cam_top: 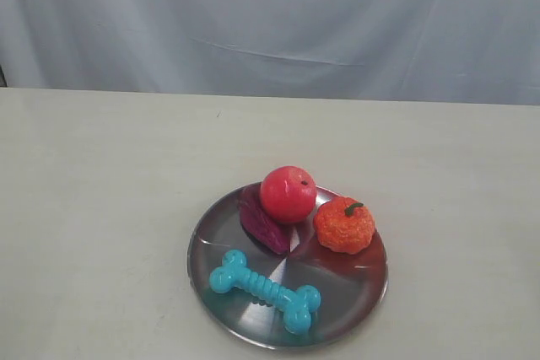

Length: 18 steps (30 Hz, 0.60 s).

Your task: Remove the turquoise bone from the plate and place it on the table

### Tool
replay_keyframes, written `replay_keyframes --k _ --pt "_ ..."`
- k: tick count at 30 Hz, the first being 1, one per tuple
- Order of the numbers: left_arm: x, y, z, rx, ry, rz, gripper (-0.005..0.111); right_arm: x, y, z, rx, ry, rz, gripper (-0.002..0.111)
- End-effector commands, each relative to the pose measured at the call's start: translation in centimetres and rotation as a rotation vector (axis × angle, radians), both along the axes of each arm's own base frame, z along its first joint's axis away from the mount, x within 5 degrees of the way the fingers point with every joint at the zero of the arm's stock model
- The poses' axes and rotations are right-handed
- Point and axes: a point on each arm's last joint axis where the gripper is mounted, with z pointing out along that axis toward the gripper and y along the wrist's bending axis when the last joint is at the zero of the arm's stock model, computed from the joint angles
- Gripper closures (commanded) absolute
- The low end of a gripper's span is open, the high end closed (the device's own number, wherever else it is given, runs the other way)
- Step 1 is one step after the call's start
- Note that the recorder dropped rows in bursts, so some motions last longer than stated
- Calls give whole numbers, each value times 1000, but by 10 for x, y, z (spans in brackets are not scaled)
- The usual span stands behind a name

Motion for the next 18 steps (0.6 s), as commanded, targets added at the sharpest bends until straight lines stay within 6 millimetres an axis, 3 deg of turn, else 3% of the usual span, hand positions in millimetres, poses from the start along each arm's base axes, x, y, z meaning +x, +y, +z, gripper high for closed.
replay_keyframes --k 1,9,14,18 --pt "0 0 0 -3 -5 1 107 -1 0 1 -13 -20 0 109" --pt "0 0 0 -3 -5 1 107 -2 1 6 -16 -77 2 109" --pt "0 0 0 -3 -5 1 107 -4 1 11 186 -196 80 109" --pt "0 0 0 -3 -5 1 107 -6 2 14 211 -249 100 109"
